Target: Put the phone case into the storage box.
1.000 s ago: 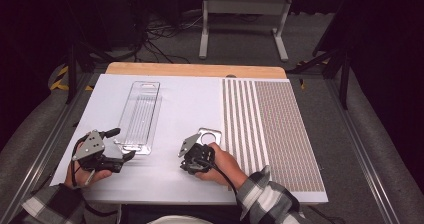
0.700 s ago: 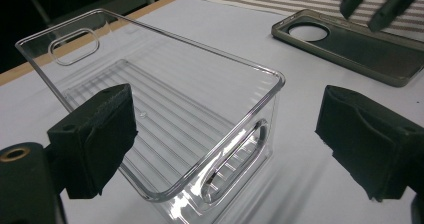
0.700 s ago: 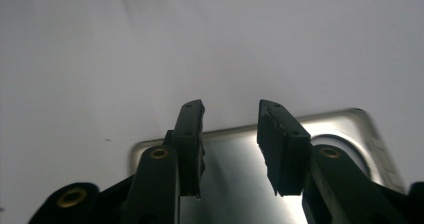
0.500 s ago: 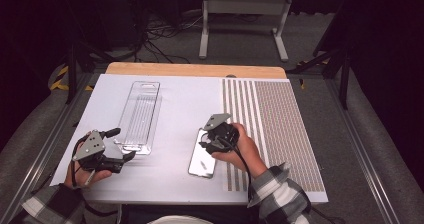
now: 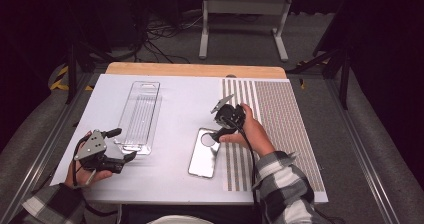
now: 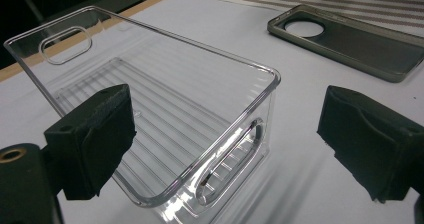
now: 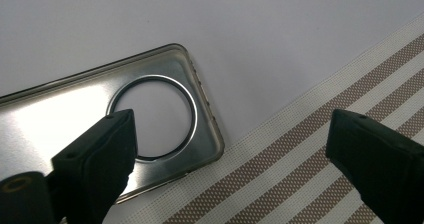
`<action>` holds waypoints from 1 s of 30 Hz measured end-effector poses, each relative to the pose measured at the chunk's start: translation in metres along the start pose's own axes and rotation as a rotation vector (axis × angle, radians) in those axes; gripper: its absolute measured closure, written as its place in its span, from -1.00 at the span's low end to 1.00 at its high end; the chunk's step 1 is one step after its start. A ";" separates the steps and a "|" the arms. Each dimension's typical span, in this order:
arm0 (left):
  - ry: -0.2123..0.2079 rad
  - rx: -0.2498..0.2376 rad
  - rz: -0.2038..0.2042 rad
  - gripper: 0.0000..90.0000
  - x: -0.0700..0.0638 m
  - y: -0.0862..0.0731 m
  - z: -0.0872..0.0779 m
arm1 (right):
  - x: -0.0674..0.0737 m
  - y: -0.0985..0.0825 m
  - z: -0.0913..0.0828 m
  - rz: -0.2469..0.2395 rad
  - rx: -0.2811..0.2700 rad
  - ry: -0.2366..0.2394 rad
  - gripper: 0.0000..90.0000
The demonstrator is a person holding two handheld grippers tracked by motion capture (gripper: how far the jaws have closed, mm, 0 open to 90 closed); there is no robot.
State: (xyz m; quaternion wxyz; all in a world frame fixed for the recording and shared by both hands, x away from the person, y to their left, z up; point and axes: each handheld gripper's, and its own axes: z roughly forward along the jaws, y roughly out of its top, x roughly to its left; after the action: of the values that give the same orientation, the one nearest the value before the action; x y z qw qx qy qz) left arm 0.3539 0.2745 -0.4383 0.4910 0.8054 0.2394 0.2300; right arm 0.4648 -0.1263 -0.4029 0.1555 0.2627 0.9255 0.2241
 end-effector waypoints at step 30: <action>-0.008 0.016 0.012 -0.81 -0.001 0.000 0.002 | 0.000 0.025 0.031 -0.190 0.307 0.075 0.79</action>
State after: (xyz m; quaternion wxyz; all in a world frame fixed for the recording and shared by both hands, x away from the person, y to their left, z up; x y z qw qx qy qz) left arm 0.3545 0.2730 -0.4394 0.4840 0.8118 0.2344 0.2277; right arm 0.4880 -0.0969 -0.4172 0.0995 0.1864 0.9746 0.0740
